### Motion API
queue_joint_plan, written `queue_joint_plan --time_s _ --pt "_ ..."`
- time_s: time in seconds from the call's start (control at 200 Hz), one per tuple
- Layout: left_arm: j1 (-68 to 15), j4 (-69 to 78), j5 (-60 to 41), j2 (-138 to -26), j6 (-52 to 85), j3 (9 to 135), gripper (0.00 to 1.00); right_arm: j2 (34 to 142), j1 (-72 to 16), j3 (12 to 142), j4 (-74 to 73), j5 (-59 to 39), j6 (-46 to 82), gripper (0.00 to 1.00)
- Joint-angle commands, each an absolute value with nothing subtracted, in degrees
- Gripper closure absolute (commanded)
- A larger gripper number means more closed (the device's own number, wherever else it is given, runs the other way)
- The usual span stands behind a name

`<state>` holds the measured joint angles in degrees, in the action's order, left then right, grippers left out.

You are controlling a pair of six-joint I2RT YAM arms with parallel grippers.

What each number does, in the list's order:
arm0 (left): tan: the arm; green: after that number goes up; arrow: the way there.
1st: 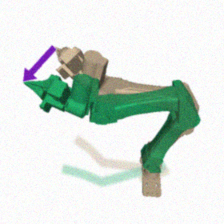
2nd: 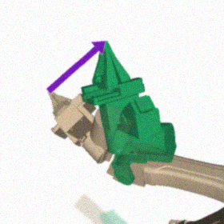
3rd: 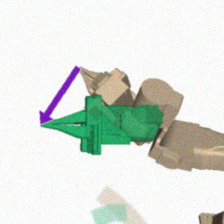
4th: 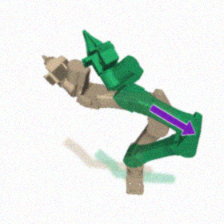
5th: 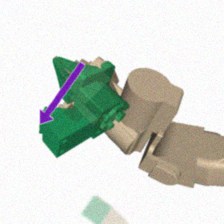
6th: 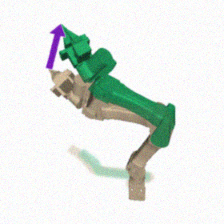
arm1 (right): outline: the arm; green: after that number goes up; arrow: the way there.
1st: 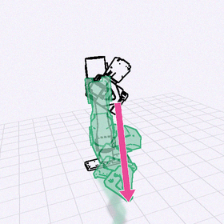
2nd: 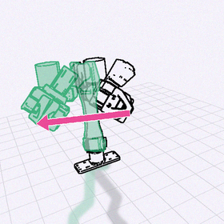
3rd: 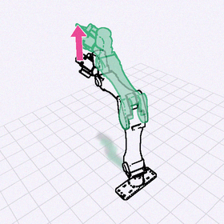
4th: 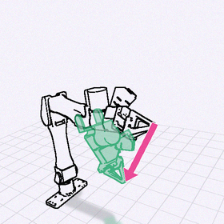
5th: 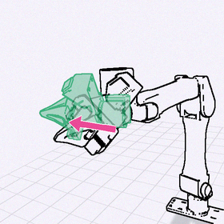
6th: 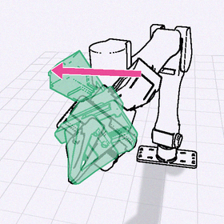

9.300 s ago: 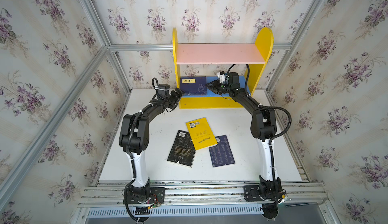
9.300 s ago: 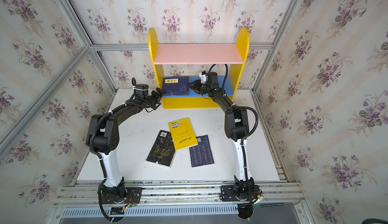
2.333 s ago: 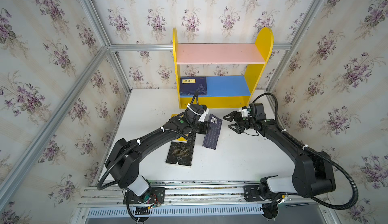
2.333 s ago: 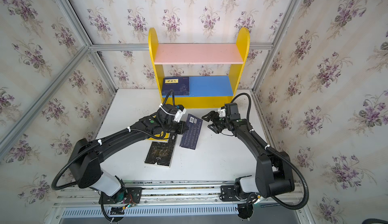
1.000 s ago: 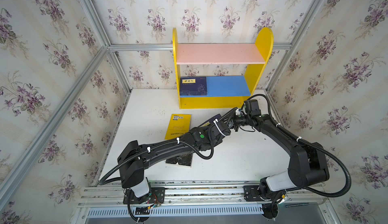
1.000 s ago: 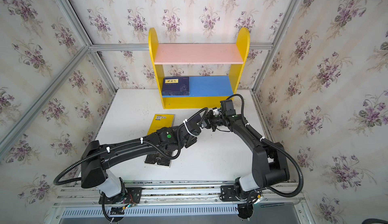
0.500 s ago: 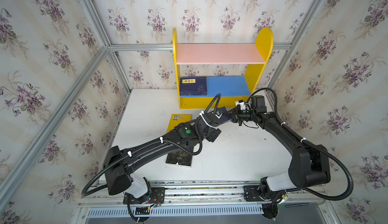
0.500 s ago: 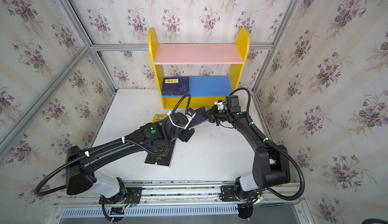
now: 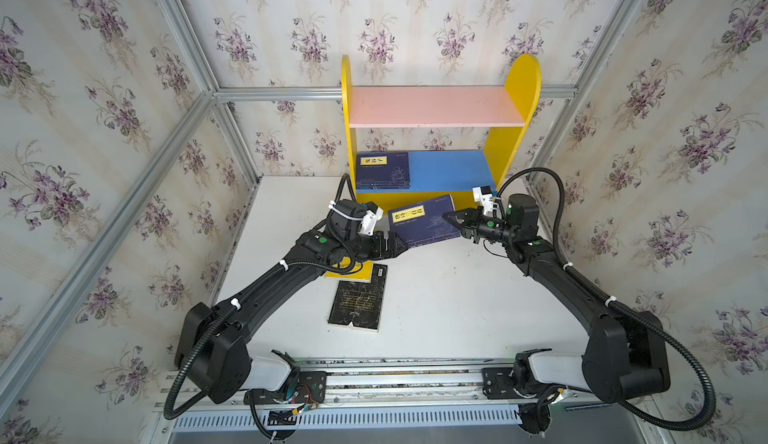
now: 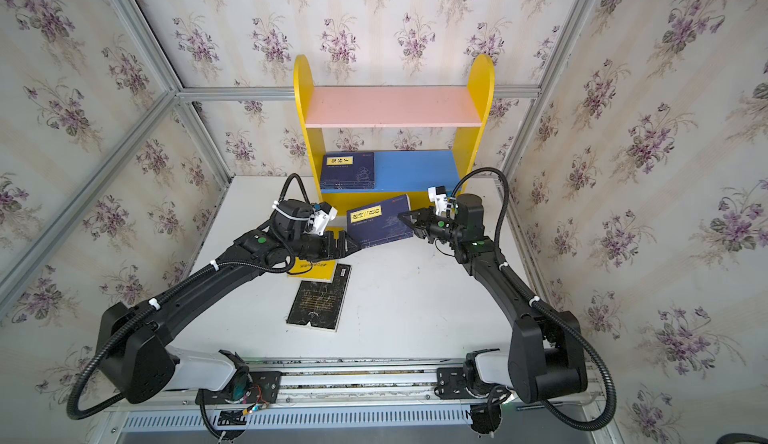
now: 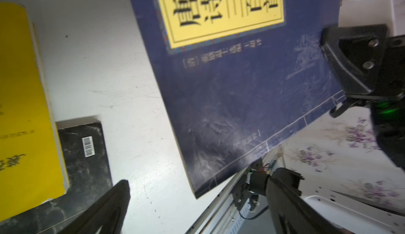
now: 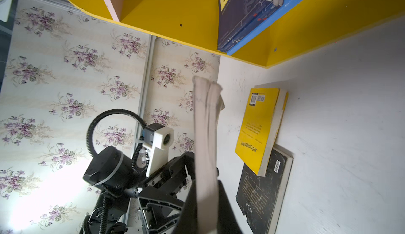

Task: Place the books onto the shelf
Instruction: 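Lift the dark blue book upright and carry it toward the blue shelf with both grippers, then hold the upright book with both grippers and align it in front of the shelf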

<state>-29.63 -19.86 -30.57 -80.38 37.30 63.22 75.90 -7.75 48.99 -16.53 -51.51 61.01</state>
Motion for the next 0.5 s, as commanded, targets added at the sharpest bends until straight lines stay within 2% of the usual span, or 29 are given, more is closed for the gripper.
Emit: queue_joint_plan --time_s 0.0,0.16,0.26,0.365,0.495 --pt "-28.11 -8.13 -42.64 -81.13 45.87 61.06 0.01 77.44 -7.73 47.54 -38.11 -53.23 69.89 1.00" --pt "-26.82 -1.05 -46.97 -82.86 49.64 60.27 0.02 83.15 -7.56 46.67 -58.90 -54.81 81.88 1.00" --pt "-25.83 8.41 -49.97 -83.48 54.57 58.63 0.07 86.23 -7.58 46.76 -66.44 -55.45 87.03 1.00" --pt "-24.12 18.98 -51.38 -83.93 60.54 56.41 0.14 87.14 -7.56 46.67 -68.15 -55.85 88.05 0.99" --pt "-22.13 23.31 -51.50 -84.11 62.99 55.71 0.14 85.82 -7.56 47.00 -62.44 -56.81 84.11 0.98"
